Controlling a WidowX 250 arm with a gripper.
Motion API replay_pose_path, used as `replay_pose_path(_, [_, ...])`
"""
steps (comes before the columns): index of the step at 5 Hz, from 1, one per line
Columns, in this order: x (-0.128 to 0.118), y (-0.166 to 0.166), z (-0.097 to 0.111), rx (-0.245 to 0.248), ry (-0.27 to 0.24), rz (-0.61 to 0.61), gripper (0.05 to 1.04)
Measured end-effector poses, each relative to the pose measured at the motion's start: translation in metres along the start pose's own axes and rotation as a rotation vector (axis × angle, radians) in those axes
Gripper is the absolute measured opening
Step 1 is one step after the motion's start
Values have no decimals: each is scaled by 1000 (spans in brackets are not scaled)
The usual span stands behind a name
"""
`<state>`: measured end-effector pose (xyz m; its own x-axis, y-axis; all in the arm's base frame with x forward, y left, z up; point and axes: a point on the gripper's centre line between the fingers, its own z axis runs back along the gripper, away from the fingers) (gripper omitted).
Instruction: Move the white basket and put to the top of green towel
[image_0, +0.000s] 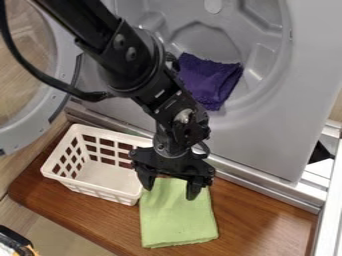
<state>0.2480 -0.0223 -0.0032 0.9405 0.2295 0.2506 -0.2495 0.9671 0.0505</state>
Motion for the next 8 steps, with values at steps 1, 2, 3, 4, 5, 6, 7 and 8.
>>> replay_pose_path(1, [-4,1,-4,9,24,-1,1001])
replay_pose_path(2, [10,13,-9,26,71,31,1001])
replay_pose_path(3, [17,16,-10,43,86,14,1001])
replay_pose_path(4, [21,25,-14,65,95,26,1001])
replay_pose_path(5, [24,33,-32,69,138,50,1001])
replay_pose_path(6, [24,41,-49,126,139,67,1001])
replay_pose_path(7, [27,43,-59,152,134,64,969])
replay_pose_path(8, [26,39,-60,155,95,61,684])
